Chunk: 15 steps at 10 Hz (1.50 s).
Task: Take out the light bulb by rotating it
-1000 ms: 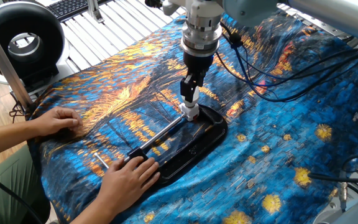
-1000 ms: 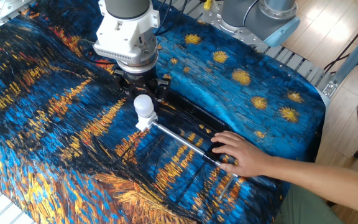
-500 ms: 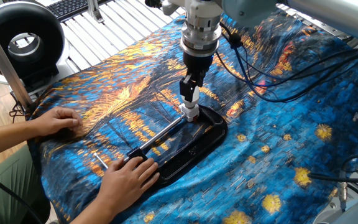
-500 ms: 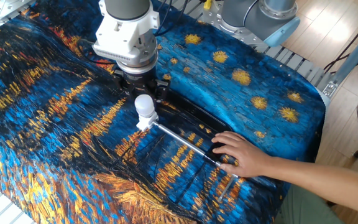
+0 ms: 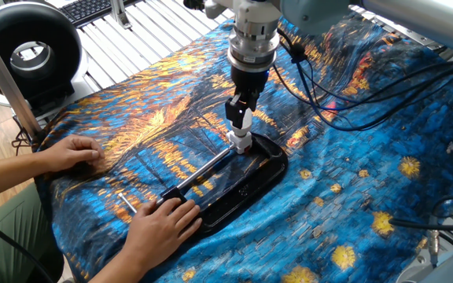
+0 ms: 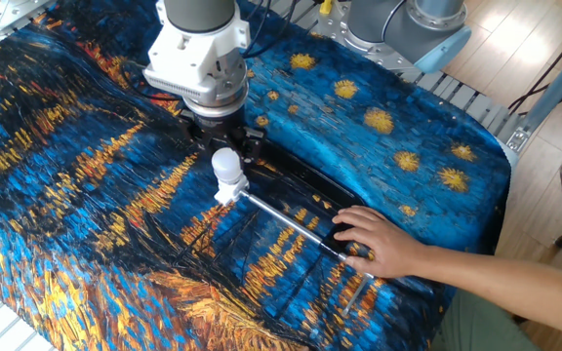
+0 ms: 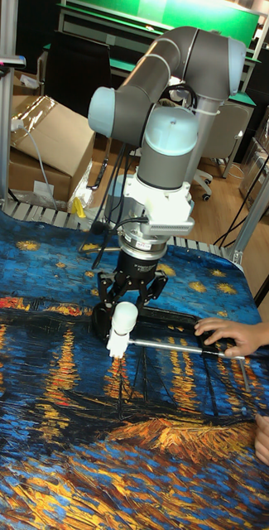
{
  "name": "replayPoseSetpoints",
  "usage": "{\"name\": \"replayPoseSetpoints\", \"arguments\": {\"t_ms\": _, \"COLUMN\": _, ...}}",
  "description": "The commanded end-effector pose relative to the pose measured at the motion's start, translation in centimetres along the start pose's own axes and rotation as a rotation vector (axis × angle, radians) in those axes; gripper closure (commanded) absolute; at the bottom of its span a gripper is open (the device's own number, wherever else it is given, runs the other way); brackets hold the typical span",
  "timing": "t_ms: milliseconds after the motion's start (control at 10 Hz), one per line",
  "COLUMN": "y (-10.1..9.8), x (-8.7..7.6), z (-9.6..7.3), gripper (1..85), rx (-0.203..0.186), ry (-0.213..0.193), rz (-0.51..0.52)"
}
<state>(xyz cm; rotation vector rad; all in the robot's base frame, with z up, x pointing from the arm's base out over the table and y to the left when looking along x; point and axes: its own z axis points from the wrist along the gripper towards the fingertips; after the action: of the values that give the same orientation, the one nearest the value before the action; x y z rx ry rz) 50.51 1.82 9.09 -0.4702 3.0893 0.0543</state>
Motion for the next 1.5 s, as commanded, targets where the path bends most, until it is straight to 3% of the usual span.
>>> {"name": "replayPoseSetpoints", "arguments": {"t_ms": 0, "y": 0.13, "x": -0.27, "z": -0.2, "gripper": 30.3, "rx": -0.001, "ry": -0.004, "rz": 0.018}}
{"name": "replayPoseSetpoints", "arguments": {"t_ms": 200, "y": -0.08, "x": -0.25, "z": -0.19, "gripper": 32.7, "rx": 0.007, "ry": -0.003, "rz": 0.019}}
{"name": "replayPoseSetpoints", "arguments": {"t_ms": 600, "y": -0.42, "x": -0.04, "z": -0.15, "gripper": 47.3, "rx": 0.025, "ry": 0.005, "rz": 0.045}}
{"name": "replayPoseSetpoints", "arguments": {"t_ms": 1000, "y": -0.49, "x": -0.12, "z": -0.04, "gripper": 56.0, "rx": 0.041, "ry": 0.006, "rz": 0.049}}
{"name": "replayPoseSetpoints", "arguments": {"t_ms": 1400, "y": -0.69, "x": 0.15, "z": -0.12, "gripper": 63.3, "rx": 0.051, "ry": 0.021, "rz": -0.089}}
